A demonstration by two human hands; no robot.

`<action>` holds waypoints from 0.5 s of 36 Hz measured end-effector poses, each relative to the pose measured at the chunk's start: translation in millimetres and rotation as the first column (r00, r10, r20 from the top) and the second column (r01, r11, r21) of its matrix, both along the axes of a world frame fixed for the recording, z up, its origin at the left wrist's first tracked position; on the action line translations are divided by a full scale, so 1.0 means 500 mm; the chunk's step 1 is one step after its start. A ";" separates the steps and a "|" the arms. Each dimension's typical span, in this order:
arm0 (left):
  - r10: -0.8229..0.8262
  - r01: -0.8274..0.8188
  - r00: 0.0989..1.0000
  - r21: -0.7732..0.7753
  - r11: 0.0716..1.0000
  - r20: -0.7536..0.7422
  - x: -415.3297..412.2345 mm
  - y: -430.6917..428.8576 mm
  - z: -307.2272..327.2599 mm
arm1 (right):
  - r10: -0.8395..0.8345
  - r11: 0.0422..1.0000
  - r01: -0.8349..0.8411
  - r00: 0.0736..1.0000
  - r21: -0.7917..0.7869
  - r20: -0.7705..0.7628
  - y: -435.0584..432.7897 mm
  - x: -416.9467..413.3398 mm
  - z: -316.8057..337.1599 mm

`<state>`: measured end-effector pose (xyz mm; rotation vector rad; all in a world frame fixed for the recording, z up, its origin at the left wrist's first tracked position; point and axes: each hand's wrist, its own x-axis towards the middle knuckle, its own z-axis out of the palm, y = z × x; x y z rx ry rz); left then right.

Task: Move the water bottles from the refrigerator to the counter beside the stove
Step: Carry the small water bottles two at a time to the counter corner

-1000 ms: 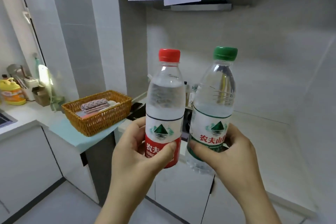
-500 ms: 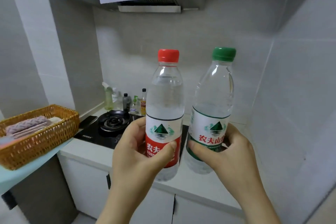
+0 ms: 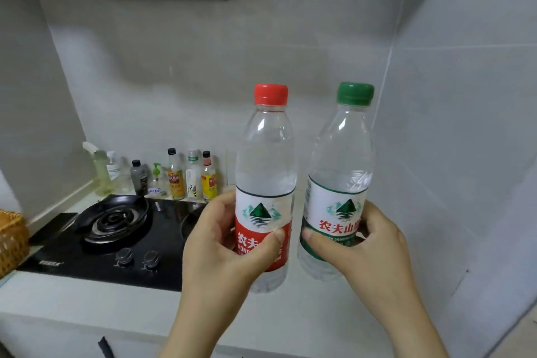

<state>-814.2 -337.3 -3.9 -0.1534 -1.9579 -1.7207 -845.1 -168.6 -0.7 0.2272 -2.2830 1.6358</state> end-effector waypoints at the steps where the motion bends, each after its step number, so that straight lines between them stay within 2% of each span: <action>1: -0.011 0.011 1.000 0.002 1.000 -0.002 -0.023 -0.004 -0.001 | -0.014 1.000 0.014 1.000 -0.005 0.003 -0.003 -0.019 0.000; 18: -0.200 0.199 0.980 0.061 0.978 0.007 -0.349 -0.043 0.005 | -0.198 0.979 0.200 0.979 -0.050 0.038 -0.047 -0.272 -0.002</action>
